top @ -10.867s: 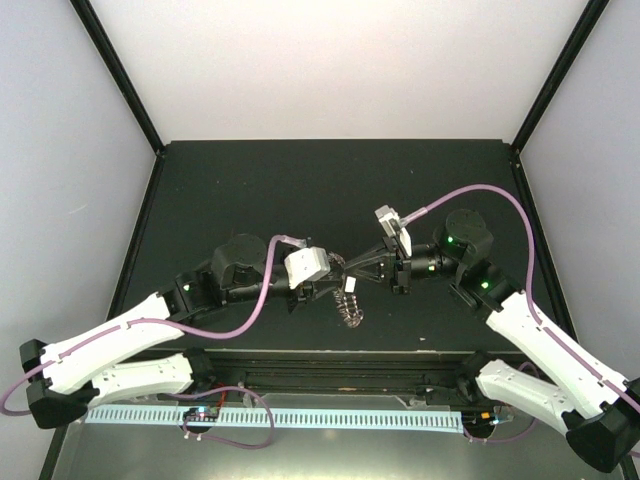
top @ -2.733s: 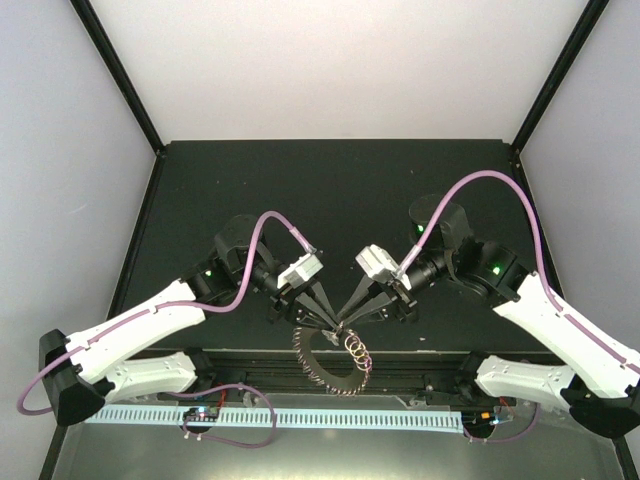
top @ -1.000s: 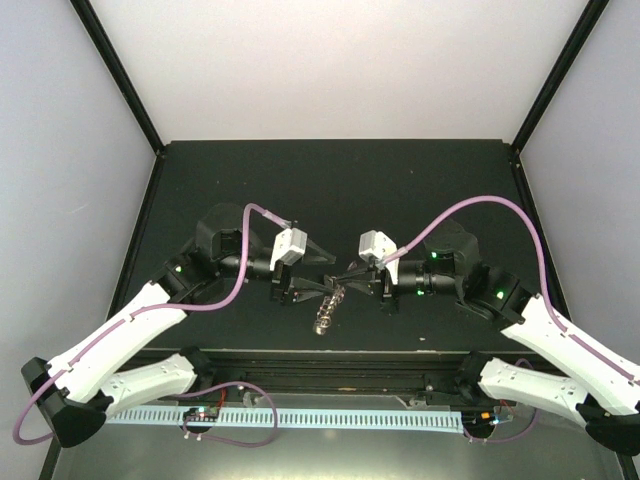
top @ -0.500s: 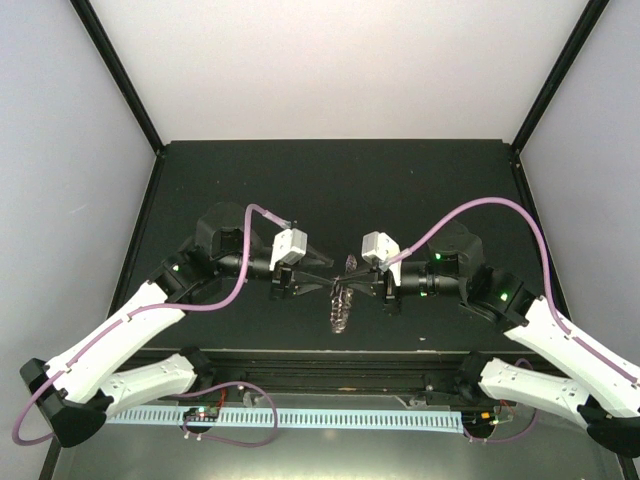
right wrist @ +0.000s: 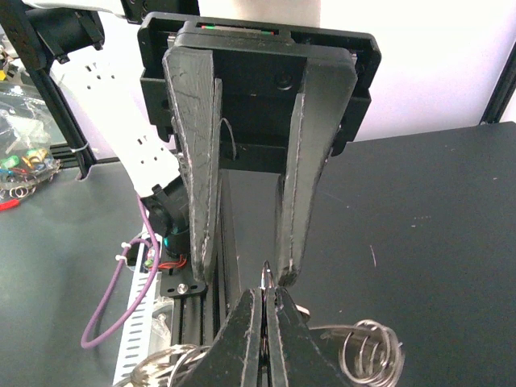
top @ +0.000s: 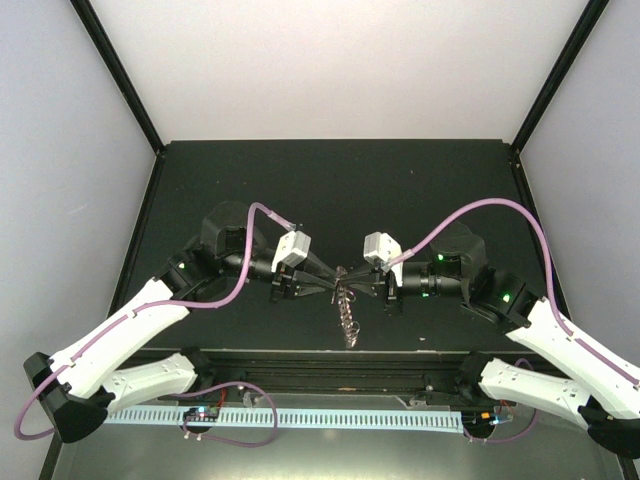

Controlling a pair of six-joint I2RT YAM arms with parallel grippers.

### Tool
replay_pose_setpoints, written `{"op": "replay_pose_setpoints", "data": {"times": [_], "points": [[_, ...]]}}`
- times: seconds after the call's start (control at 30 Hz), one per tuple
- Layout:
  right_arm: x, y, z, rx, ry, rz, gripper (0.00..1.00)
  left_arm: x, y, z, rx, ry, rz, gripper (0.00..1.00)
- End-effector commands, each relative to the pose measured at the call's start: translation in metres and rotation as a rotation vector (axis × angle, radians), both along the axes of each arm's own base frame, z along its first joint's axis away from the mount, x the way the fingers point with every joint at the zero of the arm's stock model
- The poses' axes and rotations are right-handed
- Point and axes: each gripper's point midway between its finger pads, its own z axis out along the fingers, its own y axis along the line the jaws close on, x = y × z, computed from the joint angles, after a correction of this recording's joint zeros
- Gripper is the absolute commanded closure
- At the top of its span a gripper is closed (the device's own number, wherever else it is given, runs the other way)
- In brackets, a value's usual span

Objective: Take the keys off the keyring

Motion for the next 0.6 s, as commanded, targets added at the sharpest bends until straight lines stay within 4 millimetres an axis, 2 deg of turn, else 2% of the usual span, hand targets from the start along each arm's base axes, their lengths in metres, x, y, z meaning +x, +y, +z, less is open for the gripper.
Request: {"op": "replay_pose_setpoints", "data": {"times": [0.0,0.1,0.2,0.3,0.57], "points": [[0.0,0.002,0.012,0.038,-0.024,0.003,0.99,-0.009,-0.003,0.011,-0.032,-0.017,-0.051,0.76],[0.0,0.001,0.013,0.04,-0.026,0.001,0.99,-0.009,-0.004,0.011,-0.032,-0.02,-0.055,0.87],[0.0,0.0,0.012,0.038,-0.026,-0.004,0.99,-0.01,-0.003,0.012,-0.034,-0.022,-0.054,0.89],[0.002,-0.001,0.012,0.039,-0.03,-0.019,0.99,-0.01,-0.003,0.012,-0.034,-0.022,-0.053,0.97],[0.01,-0.004,0.02,0.123,-0.038,-0.088,0.99,-0.008,-0.002,0.016,-0.05,-0.042,-0.024,0.98]]}}
